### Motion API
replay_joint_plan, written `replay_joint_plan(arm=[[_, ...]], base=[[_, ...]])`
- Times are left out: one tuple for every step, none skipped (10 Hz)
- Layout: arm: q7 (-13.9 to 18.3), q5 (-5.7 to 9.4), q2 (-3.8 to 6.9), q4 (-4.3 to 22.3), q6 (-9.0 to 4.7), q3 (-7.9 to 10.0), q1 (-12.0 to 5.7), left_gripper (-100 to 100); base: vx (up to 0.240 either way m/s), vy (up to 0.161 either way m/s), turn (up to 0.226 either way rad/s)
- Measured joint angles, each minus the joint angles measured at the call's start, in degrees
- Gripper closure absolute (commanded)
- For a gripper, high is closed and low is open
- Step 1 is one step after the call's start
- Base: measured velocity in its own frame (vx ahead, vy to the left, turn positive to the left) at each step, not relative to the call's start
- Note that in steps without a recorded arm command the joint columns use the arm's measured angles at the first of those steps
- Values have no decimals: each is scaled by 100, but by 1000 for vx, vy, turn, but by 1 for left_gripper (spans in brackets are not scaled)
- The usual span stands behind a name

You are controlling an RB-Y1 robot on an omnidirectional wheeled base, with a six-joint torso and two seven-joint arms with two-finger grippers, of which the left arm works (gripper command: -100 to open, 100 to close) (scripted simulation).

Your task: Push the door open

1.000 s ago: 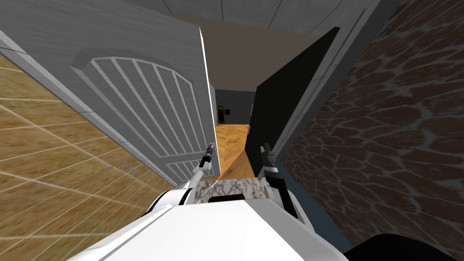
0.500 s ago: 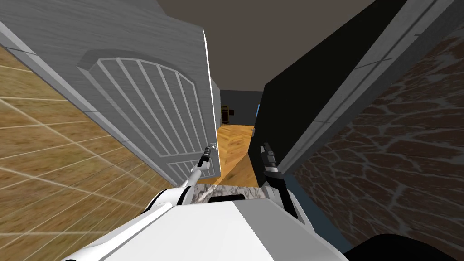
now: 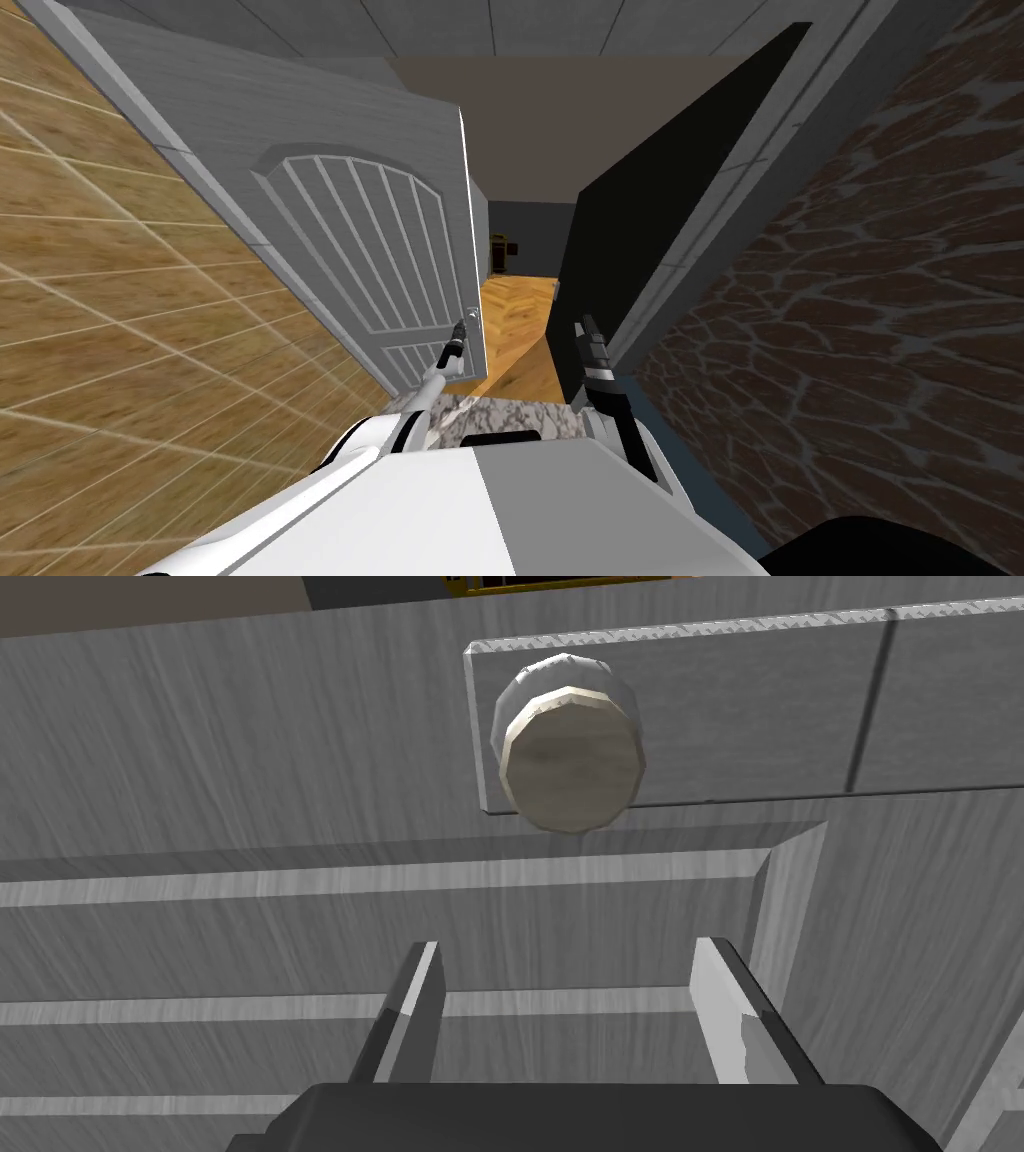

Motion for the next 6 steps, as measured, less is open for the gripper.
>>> replay_joint_plan(arm=[[6, 6, -29, 13, -6, 0, -6, -100], [9, 9, -63, -49, 21, -4, 25, -100], [9, 12, -108, -129, 66, -8, 59, -100], [8, 12, -115, -137, 76, -9, 65, -100], [9, 13, -99, -137, 63, -5, 78, -100], [3, 15, -90, -149, 60, 4, 82, -100]], base=[[-238, -113, 26], [-195, -119, 28], [-84, -54, 9], [85, -14, -27], [152, 3, -22], [188, 35, -18]])
